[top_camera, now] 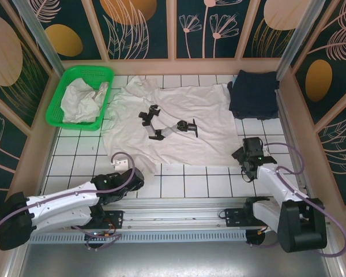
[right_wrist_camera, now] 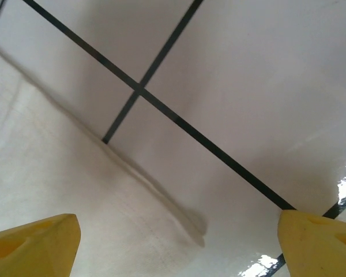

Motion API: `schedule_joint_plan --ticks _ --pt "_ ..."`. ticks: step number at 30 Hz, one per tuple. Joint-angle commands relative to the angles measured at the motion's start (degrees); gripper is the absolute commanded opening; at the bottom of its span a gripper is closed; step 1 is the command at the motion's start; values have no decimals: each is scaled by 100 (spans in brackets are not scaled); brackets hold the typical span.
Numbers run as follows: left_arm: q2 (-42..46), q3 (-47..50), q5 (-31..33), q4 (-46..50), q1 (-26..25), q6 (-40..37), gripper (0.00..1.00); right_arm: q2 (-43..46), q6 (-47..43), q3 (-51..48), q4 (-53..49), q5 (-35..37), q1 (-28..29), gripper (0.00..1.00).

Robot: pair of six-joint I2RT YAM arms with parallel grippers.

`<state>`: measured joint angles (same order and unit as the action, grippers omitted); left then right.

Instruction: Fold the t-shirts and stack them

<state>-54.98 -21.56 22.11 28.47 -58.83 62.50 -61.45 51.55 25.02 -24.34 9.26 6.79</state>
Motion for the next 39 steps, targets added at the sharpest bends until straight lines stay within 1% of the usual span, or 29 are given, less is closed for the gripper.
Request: schedule_joint_plan --ticks 1,4,6,9,11,13,15,18,20,24,25,27,30,32,35,39 --pt "-275 -15 -820 -242 -5 -307 60 -200 -29 128 -245 214 -55 87" --pt "-434 157 -1004 -528 -4 -349 58 -418 -96 152 -37 -4 -49 85" --pt "-414 270 -1054 -694 0 -354 53 -589 -113 194 17 -44 -54 83" --pt "-246 341 -1026 -687 0 -316 40 -799 -215 231 130 -518 -42 76" --pt "-62 388 -1012 -726 -5 -309 35 -833 -192 232 78 -701 -24 75" --pt "119 429 -1020 -802 -5 -322 31 -779 -114 269 -111 -670 3 75" --pt "238 425 -1021 -850 -1 -388 24 -659 -85 332 -315 -595 30 75" --pt "409 393 -960 -880 -6 -483 11 -507 -75 388 -488 -693 85 75" --pt "530 358 -891 -837 -5 -493 0 -458 -51 416 -578 -810 155 75" --pt "818 286 -670 -619 -4 -492 0 -440 46 292 -474 -811 337 74" --pt "884 251 -612 -537 -2 -501 0 -455 60 248 -404 -996 357 72" --pt "1012 186 -532 -361 -4 -510 0 -498 92 215 -336 -1074 430 69" --pt "1253 144 -412 -252 -1 -502 0 -561 103 206 -319 -970 530 67" --pt "1400 117 -310 -210 2 -492 0 -608 68 199 -267 -901 517 63" --pt "1610 43 -32 -84 0 -451 0 -658 -18 217 -95 -865 503 52" --pt "1887 -165 324 139 3 -506 0 -728 -222 425 -47 -680 448 27"
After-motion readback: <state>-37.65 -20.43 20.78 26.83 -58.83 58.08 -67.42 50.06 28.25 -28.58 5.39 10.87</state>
